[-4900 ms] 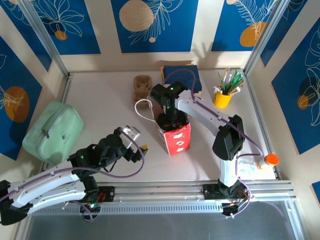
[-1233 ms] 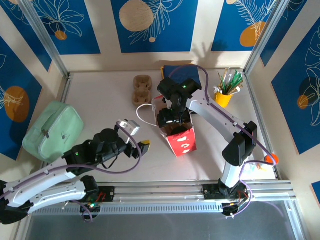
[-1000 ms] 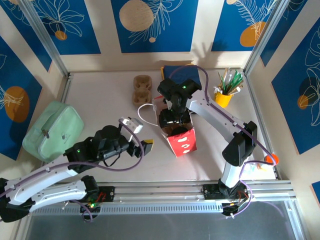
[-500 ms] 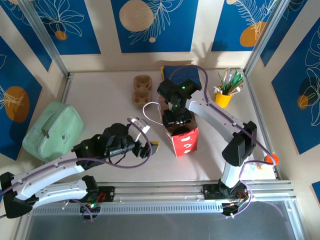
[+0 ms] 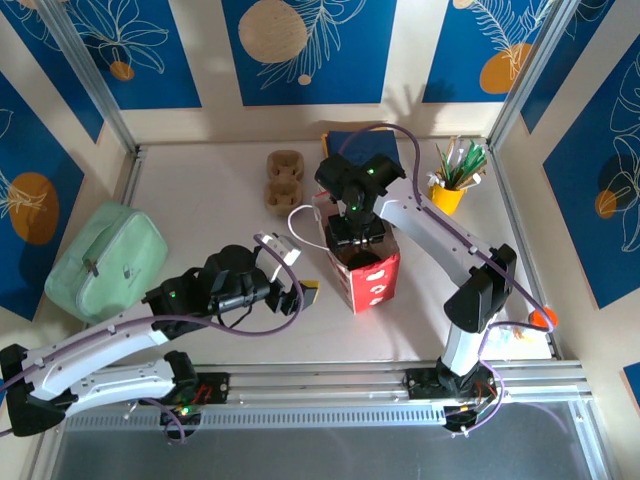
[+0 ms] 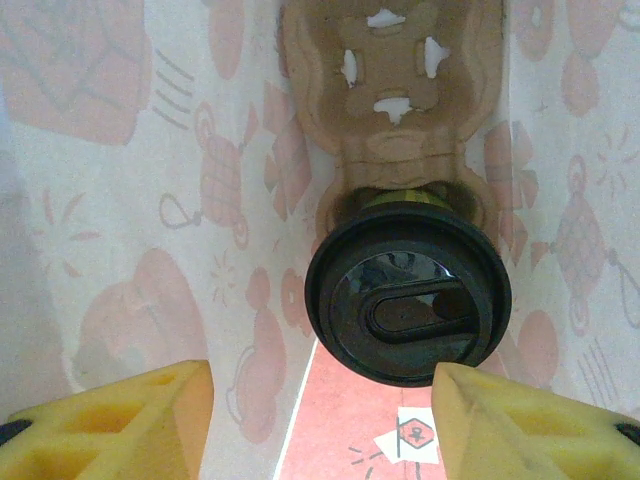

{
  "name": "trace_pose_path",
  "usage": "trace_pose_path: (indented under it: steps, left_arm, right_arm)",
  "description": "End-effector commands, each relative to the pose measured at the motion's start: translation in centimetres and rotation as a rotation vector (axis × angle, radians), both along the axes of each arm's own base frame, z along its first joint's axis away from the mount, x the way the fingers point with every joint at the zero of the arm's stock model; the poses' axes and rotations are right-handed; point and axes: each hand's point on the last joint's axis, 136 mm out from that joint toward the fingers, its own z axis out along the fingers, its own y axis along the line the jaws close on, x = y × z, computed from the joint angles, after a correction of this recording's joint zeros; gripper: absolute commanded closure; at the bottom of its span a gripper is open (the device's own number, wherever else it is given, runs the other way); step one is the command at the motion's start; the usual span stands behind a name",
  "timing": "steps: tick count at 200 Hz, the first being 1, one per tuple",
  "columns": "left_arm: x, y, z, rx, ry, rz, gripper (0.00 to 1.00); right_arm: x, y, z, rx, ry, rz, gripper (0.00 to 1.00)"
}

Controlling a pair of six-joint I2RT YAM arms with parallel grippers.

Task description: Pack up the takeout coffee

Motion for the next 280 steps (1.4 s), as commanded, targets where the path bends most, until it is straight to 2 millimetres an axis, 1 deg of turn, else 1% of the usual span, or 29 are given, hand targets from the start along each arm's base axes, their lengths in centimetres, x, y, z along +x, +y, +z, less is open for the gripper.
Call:
trace_pose_path:
  steps: [1,24,47,87,122,163,216,236,249,280]
  left_arm:
    - [0.0,-0.1,2.0,-0.045,-0.009,0.008,0.10]
    - [0.0,-0.3,2.1,-0.057,0.003,0.008,0.08]
    - [-0.2,-0.6,2.0,-0.062,0.015,-0.004,0.08]
    - [-0.2,-0.8,2.4,-0.071,0.021,-0.004,0.08]
    - [0.4,-0.8,2.8,-0.081,0.021,0.030,0.08]
    - [0.4,-1.2,3.5,-0.102,0.031,0.021,0.08]
    - [0.1,-1.6,4.5,-0.121,0.049,0.005,0.08]
    - [-0.1,-1.6,5.2,-0.145,0.059,0.003,0.09]
    - [0.1,-1.6,5.2,-0.149,0.085,0.023,0.10]
    - [0.2,-2.0,5.4,-0.160,0.186,0.070,0.21]
  right_arm:
    - [-0.4,-0.1,2.2,0.045,-0.024,0.001,0.39]
    - [-0.3,0.2,3.3,0.090,-0.041,0.010,0.38]
    - [-0.3,0.4,4.3,0.134,-0.056,0.015,0.36]
    - [-0.4,-0.1,5.6,0.166,-0.078,0.009,0.33]
    - [-0.5,-0.3,6.7,0.213,-0.095,0.009,0.32]
    - [-0.8,-0.7,8.6,0.275,-0.134,0.021,0.32]
    - [-1.3,-1.9,11.3,0.348,-0.198,0.012,0.31]
    - [-1.4,-2.5,12.2,0.381,-0.220,0.002,0.30]
    - [-1.6,-2.9,12.6,0.399,-0.232,-0.006,0.29]
    - [-1.8,-4.1,13.9,0.459,-0.277,-0.035,0.26]
